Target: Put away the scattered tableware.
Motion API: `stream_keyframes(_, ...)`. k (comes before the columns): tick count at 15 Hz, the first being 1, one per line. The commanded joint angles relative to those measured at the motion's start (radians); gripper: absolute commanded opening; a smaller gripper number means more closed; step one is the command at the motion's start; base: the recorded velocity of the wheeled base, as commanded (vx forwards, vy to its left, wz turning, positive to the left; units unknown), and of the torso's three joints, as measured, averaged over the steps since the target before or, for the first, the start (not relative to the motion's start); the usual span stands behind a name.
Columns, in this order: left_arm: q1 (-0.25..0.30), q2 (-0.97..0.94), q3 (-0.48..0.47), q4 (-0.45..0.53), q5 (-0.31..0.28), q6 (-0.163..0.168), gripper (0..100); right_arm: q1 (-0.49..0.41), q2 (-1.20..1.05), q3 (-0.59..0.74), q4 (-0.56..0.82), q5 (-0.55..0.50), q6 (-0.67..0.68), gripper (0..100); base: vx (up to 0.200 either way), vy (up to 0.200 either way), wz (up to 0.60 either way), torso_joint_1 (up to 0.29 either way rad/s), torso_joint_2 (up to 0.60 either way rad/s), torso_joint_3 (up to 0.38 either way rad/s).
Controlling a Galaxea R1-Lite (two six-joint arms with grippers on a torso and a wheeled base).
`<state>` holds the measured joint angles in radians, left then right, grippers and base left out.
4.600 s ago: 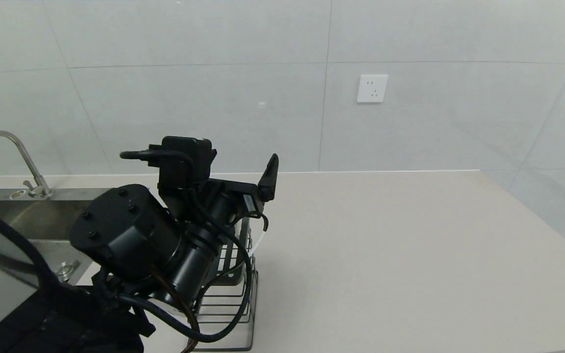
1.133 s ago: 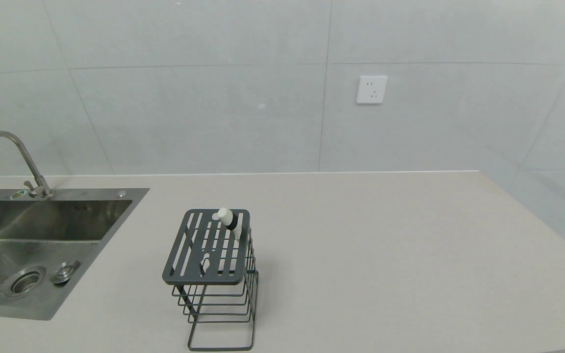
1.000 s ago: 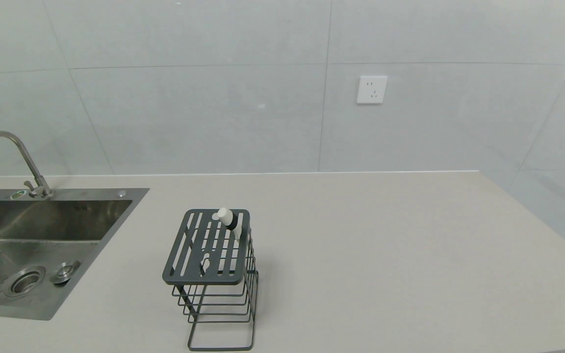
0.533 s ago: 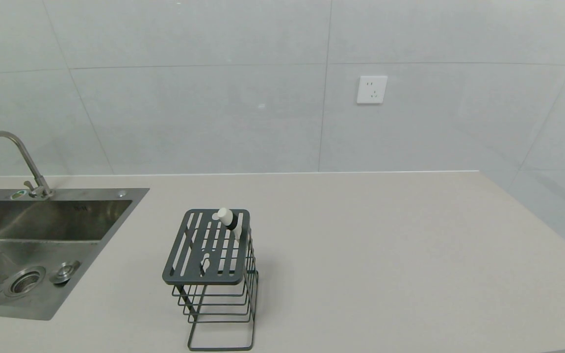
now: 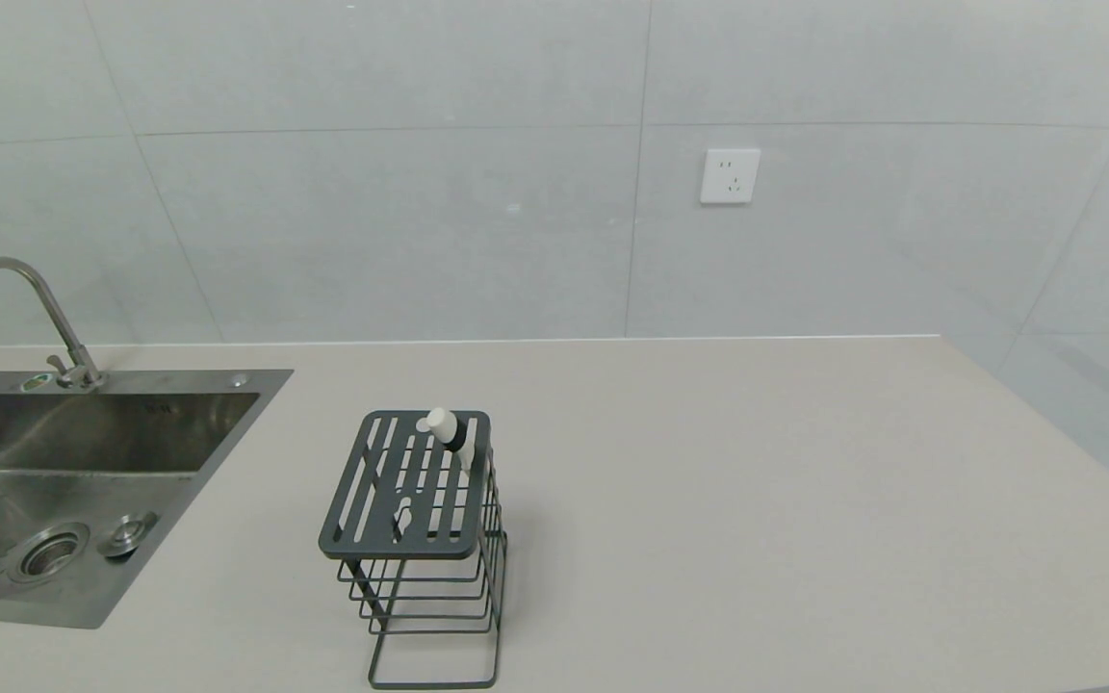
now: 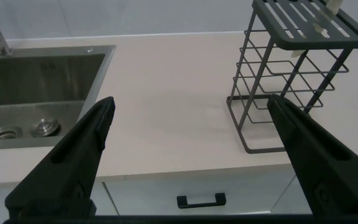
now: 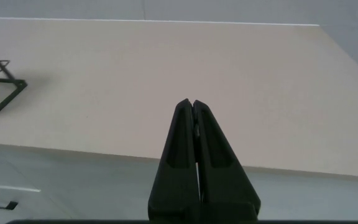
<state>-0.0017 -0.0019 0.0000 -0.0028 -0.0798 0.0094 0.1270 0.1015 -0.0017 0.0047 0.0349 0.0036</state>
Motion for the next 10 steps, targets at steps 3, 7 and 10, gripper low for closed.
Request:
stream_keyframes(3, 0.0, 0.002, 0.0, 0.0, 0.0, 0.0, 100, -0.121, -0.077, 0.0, 0.0, 0.002, 0.003, 0, 0.0, 0.0, 0.0, 0.0, 0.0, 0.0)
stream_keyframes(7, 0.0, 0.002, 0.0, 0.0, 0.0, 0.0, 100, -0.125, -0.083, 0.0, 0.0, 0.003, 0.003, 0, 0.0, 0.0, 0.0, 0.0, 0.0, 0.0)
stream_keyframes(10, 0.0, 0.002, 0.0, 0.0, 0.0, 0.0, 100, -0.125, -0.083, 0.0, 0.0, 0.002, 0.003, 0, 0.0, 0.0, 0.0, 0.0, 0.0, 0.0)
